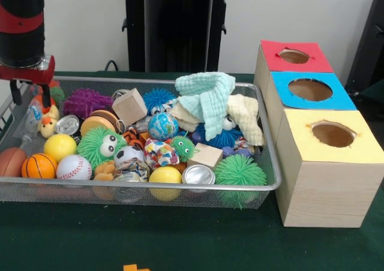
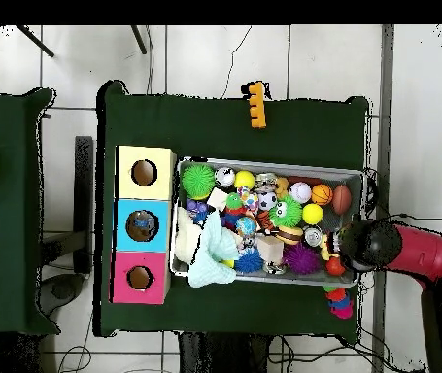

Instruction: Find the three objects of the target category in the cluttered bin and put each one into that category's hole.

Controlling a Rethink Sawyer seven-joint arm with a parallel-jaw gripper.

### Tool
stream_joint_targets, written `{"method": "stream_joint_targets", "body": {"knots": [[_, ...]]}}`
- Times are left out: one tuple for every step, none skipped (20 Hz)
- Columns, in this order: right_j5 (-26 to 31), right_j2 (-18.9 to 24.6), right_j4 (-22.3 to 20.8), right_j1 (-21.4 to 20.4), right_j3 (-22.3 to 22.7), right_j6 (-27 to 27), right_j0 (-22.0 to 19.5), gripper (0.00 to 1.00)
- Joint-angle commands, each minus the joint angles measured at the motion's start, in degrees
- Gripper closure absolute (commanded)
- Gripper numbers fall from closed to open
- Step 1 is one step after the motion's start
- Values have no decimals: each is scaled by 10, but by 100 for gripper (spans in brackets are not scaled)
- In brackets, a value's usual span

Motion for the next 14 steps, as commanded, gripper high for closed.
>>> {"method": "stream_joint_targets", "body": {"knots": [[-5, 11, -14, 46, -24, -11, 11, 0], [-11, 12, -16, 53, -28, -9, 11, 0], [-23, 10, -21, 58, -26, -5, 11, 0], [-34, 10, -25, 69, -31, -2, 11, 0], [-49, 8, -30, 80, -32, 6, 13, 0], [-64, 7, -35, 92, -37, 11, 13, 0], [-80, 5, -41, 107, -43, 18, 15, 0], [-91, 3, -44, 118, -48, 22, 16, 0], [-102, 0, -47, 129, -53, 27, 19, 0], [-107, -3, -47, 137, -56, 30, 21, 0], [-111, -7, -46, 139, -53, 35, 24, 0], [-109, -11, -42, 142, -53, 36, 26, 0], [-108, -11, -38, 139, -48, 36, 27, 0], [-106, -12, -35, 140, -46, 34, 27, 0]]}}
